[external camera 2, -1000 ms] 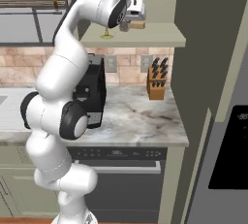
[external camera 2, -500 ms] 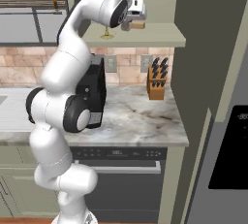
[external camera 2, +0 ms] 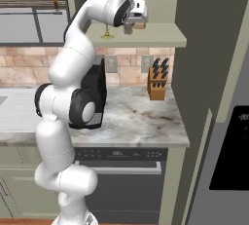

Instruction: Pick the candle and candle from the dining table and place them in the open cabinet. Close the cabinet after placing the objects.

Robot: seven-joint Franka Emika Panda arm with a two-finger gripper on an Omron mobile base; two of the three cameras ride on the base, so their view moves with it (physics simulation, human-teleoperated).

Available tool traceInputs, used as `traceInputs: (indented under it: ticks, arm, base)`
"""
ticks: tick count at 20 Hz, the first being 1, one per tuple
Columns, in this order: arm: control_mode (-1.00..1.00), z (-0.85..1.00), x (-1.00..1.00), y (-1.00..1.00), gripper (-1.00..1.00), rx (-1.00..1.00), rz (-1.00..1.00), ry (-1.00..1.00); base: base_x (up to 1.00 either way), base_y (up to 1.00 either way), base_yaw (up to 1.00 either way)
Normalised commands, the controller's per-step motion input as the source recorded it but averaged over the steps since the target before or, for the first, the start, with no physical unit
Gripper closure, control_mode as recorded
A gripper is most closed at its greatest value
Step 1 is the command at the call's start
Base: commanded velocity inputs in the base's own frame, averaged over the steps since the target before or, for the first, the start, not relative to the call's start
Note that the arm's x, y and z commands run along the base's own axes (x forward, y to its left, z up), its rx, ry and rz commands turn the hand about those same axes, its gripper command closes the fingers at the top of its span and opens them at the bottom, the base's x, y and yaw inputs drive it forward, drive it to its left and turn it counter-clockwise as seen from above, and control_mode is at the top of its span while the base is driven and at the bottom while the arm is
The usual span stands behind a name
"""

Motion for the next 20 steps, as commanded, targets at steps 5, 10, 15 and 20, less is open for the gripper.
traceInputs:
  ticks: [5,10,15,20]
  arm:
    - [-1.00,0.00,0.24,-0.12,1.00,0.00,0.00,0.04]
    - [-1.00,0.00,0.16,-0.09,1.00,-0.01,0.01,0.13]
    - [-1.00,0.00,0.08,-0.06,1.00,0.00,0.00,0.12]
    - [-1.00,0.00,0.04,0.00,1.00,0.00,0.01,0.04]
  base:
    - [0.00,0.00,0.00]
    - [0.00,0.00,0.00]
    - [0.00,0.00,0.00]
    - [0.00,0.00,0.00]
